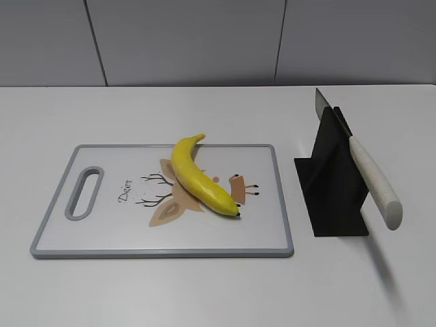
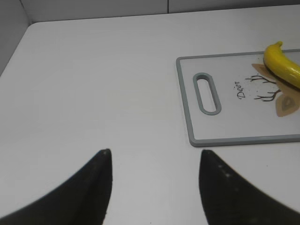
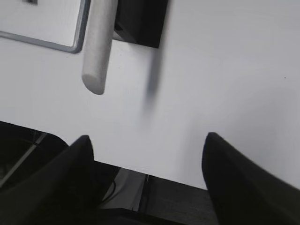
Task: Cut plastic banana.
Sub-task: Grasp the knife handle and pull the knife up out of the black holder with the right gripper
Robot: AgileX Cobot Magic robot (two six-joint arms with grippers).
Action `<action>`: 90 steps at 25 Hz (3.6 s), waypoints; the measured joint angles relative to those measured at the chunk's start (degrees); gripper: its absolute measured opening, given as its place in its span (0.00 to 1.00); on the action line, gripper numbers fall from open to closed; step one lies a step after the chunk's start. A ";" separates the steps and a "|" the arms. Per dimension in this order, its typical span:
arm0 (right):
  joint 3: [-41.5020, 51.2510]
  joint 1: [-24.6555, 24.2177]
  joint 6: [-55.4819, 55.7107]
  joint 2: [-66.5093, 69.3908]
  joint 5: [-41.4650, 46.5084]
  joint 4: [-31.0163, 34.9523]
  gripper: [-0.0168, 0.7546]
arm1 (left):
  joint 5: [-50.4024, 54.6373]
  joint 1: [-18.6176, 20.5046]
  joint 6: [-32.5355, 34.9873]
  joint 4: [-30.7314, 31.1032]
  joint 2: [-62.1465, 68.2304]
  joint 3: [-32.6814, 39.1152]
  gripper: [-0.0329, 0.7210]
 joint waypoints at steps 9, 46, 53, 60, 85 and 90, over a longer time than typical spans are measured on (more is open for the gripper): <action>-6.12 0.00 0.73 4.68 0.00 3.27 0.74 | 0.00 0.00 0.00 0.00 0.00 0.00 0.81; -12.40 21.25 20.68 36.74 -0.33 -11.17 0.70 | 0.00 0.00 0.00 0.00 0.00 0.00 0.81; -12.40 21.25 21.85 39.90 -2.65 -11.29 0.65 | 0.00 0.00 0.00 0.00 0.00 0.00 0.81; -12.40 21.31 23.05 39.90 -2.56 -11.85 0.33 | 0.00 0.00 0.00 0.00 0.00 0.00 0.81; -12.75 21.32 24.68 25.37 -0.70 -13.84 0.25 | 0.00 0.00 0.00 0.00 0.00 0.00 0.80; -12.89 21.32 21.40 23.61 -0.64 -15.76 0.25 | 0.00 0.00 0.00 0.00 0.00 0.00 0.80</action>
